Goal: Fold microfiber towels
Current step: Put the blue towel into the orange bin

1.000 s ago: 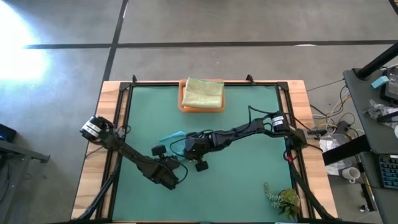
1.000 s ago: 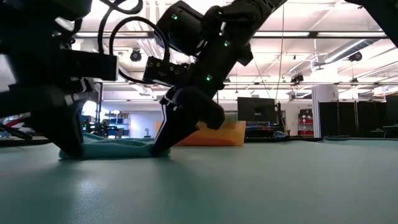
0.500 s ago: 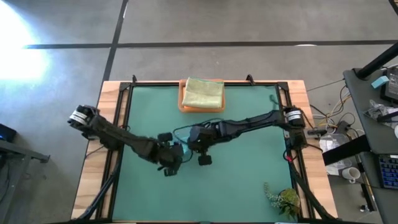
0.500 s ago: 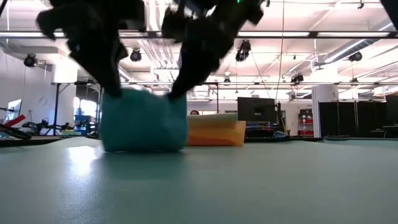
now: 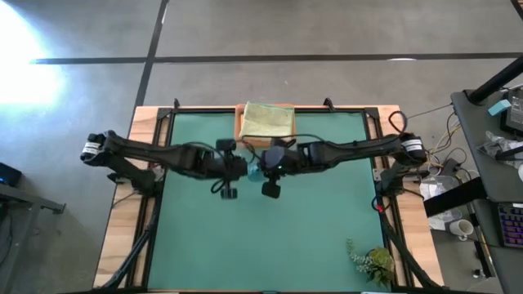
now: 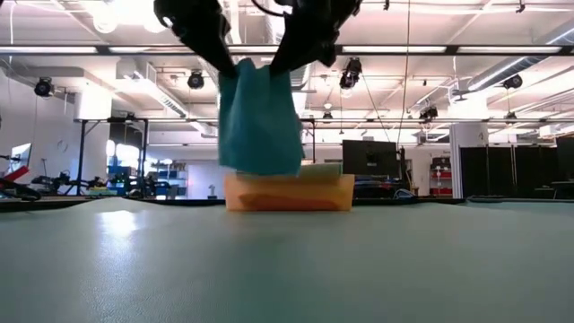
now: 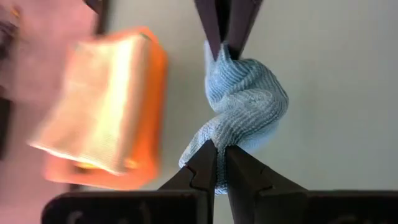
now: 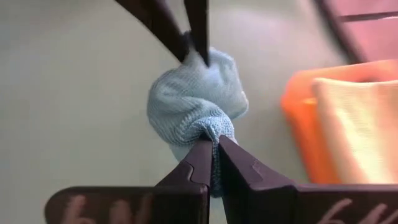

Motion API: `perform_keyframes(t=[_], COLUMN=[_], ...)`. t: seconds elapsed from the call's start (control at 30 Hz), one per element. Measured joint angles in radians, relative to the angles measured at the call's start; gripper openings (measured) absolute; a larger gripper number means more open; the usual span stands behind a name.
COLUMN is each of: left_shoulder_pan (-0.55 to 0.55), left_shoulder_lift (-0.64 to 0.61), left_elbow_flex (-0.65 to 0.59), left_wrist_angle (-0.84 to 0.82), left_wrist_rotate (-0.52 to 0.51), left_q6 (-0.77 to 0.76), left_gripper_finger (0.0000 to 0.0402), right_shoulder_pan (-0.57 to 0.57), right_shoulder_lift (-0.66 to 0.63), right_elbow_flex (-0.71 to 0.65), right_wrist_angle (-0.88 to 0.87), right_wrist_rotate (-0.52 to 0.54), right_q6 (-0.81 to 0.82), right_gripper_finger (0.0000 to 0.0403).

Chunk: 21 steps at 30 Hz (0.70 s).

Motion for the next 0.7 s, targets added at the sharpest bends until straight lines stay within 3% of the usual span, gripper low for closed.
perform_keyframes(t=[0.13,0.37,0.7], left_shoulder_pan=[0.055,0.142,0.304], left_shoulder_lift=[0.0,0.005,0.052], left_elbow_flex=[0.045,0.069,0.063], left_wrist_angle=[0.007,0.09,0.297], left_wrist_rotate=[-0.052,-0.083,-0.089], left_q6=[0.151,0.336,0.548], left_gripper_finger=[0.0011,0.0011,0.0011], right_shoulder_pan=[-0.009,-0.074,-0.255], right_shoulder_lift=[-0.027,-0.059,-0.063], right_elbow_flex=[0.0,0.0,0.0], right_wrist_angle=[-0.004,0.002,0.139], right_wrist_rotate=[0.125,0.228,0.23], right_q6=[-0.001,-0.031,-0.213], right_gripper_finger=[0.0009,0.0009,0.0008])
